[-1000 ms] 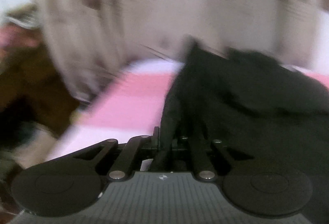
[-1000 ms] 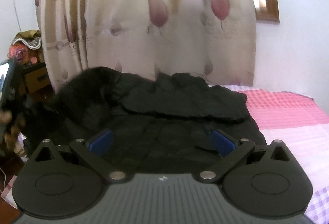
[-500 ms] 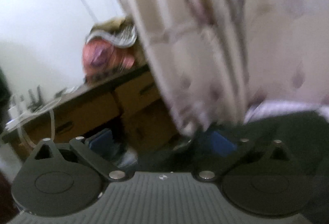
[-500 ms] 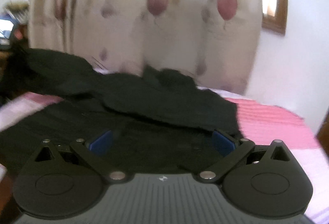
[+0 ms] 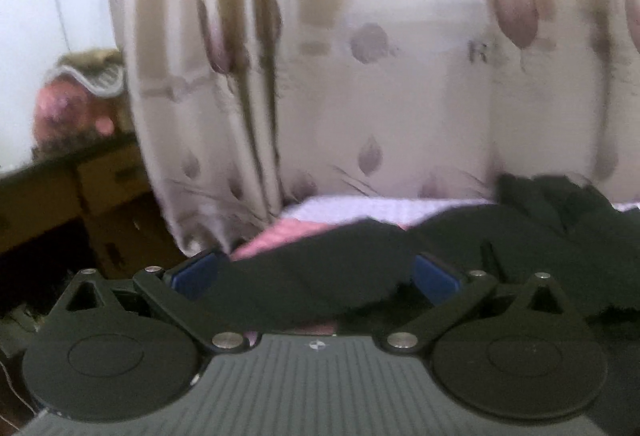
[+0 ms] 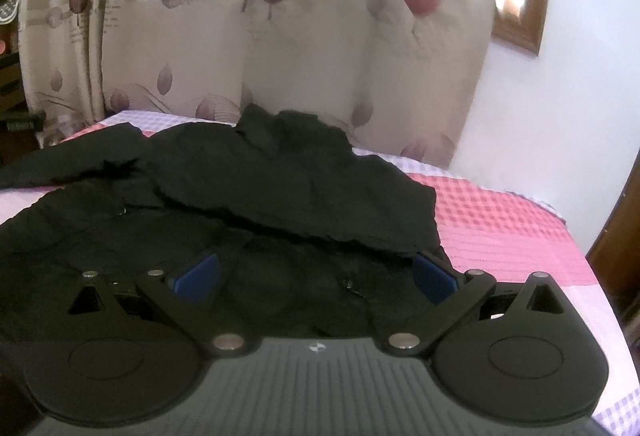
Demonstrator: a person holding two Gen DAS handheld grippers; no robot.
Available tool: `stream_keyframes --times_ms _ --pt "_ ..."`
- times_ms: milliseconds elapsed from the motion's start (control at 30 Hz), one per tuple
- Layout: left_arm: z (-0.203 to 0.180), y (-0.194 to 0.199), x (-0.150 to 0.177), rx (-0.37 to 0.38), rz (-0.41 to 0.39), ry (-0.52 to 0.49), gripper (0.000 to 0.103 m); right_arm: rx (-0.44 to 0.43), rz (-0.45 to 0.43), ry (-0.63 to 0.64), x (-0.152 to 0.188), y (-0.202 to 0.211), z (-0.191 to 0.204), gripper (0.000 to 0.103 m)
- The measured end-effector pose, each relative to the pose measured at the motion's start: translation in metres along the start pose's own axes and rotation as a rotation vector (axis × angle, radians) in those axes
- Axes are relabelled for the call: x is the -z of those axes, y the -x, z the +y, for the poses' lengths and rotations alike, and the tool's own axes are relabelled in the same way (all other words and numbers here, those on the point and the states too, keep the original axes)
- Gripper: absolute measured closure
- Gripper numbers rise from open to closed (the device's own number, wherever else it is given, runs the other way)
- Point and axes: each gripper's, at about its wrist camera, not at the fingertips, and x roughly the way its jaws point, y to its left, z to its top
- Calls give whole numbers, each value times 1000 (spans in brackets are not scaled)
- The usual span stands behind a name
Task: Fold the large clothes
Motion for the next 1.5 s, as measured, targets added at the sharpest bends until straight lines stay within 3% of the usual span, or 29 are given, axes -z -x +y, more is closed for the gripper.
stream_keyframes --times_ms 167,533,867,1200,1267,1433,1500 --pt "-6 -20 21 11 69 44 0 3 0 -24 -2 -2 -6 0" --pt "-3 -44 58 -39 122 87 0 18 13 -22 -4 -10 -9 0" --pt "-1 -42 64 -30 111 115 0 24 38 -14 -5 -26 -7 0" --pt "3 -49 67 0 157 171 0 26 70 25 -5 -49 0 0" --pt "5 -52 68 16 179 186 0 1 62 44 -4 -57 3 0" --pt "12 -56 70 37 208 239 0 -197 -94 188 4 -80 16 1" --pt "14 -56 71 42 205 256 0 -195 -111 277 3 -95 31 14"
